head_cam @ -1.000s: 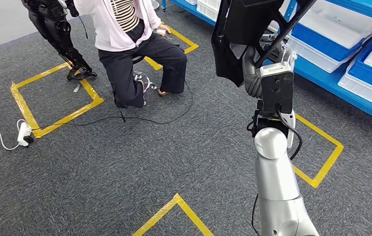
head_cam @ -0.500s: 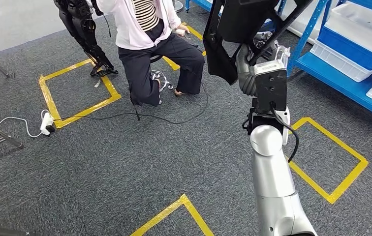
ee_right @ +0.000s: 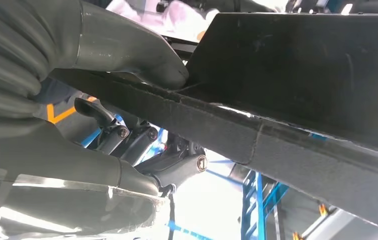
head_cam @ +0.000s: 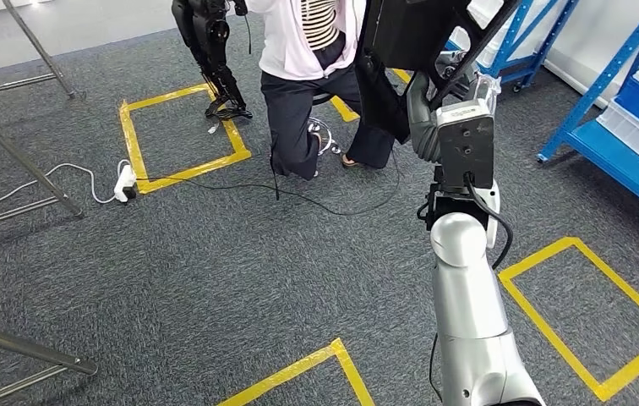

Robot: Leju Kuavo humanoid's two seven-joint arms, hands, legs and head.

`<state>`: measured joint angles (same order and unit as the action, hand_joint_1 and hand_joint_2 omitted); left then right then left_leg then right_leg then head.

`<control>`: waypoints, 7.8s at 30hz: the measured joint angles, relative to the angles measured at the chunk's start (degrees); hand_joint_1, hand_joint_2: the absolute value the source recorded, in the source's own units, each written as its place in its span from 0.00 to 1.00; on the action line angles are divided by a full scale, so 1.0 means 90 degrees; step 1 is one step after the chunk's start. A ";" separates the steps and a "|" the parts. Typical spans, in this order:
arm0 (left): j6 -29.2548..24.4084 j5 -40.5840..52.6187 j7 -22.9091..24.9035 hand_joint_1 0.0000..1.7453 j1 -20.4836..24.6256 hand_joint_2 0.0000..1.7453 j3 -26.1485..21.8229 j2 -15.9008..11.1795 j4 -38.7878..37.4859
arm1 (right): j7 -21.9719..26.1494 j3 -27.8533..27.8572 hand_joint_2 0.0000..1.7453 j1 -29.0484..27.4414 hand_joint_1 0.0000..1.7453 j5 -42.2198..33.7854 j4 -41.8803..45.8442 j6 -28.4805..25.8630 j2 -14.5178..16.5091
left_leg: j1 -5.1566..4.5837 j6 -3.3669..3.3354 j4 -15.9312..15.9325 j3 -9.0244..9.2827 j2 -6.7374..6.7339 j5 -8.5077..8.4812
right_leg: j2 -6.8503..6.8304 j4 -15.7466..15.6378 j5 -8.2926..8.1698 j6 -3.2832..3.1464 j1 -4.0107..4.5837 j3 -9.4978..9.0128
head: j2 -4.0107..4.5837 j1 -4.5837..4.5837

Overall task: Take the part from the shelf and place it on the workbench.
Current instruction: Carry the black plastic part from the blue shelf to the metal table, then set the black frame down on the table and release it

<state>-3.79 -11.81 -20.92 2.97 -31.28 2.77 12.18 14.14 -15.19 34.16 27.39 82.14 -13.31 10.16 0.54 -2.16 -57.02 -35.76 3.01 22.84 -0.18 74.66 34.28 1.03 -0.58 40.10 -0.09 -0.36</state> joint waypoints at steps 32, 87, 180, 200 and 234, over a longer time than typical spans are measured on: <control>-0.0115 0.0059 0.0044 0.00 -0.0006 1.00 -0.0254 0.0096 -0.0001 | -0.0003 -0.0073 1.00 -0.0003 1.00 -0.0009 -0.0036 0.0073 -0.0034 | -0.0012 -0.0037 0.0010 0.0011 0.0067 -0.0020 | 0.0030 -0.0492 -0.0263 0.0059 0.0001 -0.0213 | 0.0000 0.0010; -0.0244 0.0597 0.0217 0.00 -0.0012 1.00 -0.0659 0.0182 -0.0001 | -0.0004 0.0029 1.00 -0.0121 1.00 -0.0001 -0.0035 0.0121 0.0059 | -0.0055 -0.0065 -0.0012 0.0074 -0.0419 0.0081 | -0.0280 -0.1333 -0.0526 -0.0080 0.0094 -0.0623 | 0.0000 -0.0029; -0.0208 0.1021 0.0204 0.00 0.0011 1.00 -0.0988 0.0179 -0.0004 | -0.0220 0.0211 1.00 -0.0315 1.00 0.0501 -0.0166 -0.0013 -0.0272 | -0.0041 -0.0088 0.0013 0.0078 -0.0365 0.0083 | -0.0287 -0.1379 -0.0525 0.0000 0.0060 -0.0672 | 0.0000 -0.0060; -0.0254 0.1268 0.0389 0.00 -0.0006 1.00 -0.1271 0.0178 -0.0005 | -0.1813 0.0363 1.00 -0.0223 1.00 0.3904 -0.1498 -0.0069 -0.1246 | -0.0037 -0.0052 -0.0040 0.0111 0.0080 0.0163 | 0.0071 -0.1862 -0.1008 0.0100 -0.0012 -0.0677 | 0.0000 -0.0021; -0.0113 0.1721 0.0429 0.00 0.0001 1.00 -0.1686 0.0083 -0.0004 | -0.3143 0.0274 1.00 0.0909 1.00 0.6879 -0.4777 0.0081 -0.2239 | -0.0111 0.0029 -0.0048 0.0098 0.0055 0.0168 | 0.0076 -0.1861 -0.1003 0.0098 -0.0066 -0.0668 | 0.0000 -0.0018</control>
<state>-4.80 3.68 -17.05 2.98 -46.45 3.52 12.14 -14.15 -12.73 42.34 89.30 39.15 -12.58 -9.99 -0.46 -1.90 -57.45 -34.88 3.51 24.36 0.51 57.90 25.25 1.91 -1.17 34.09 -0.09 -0.52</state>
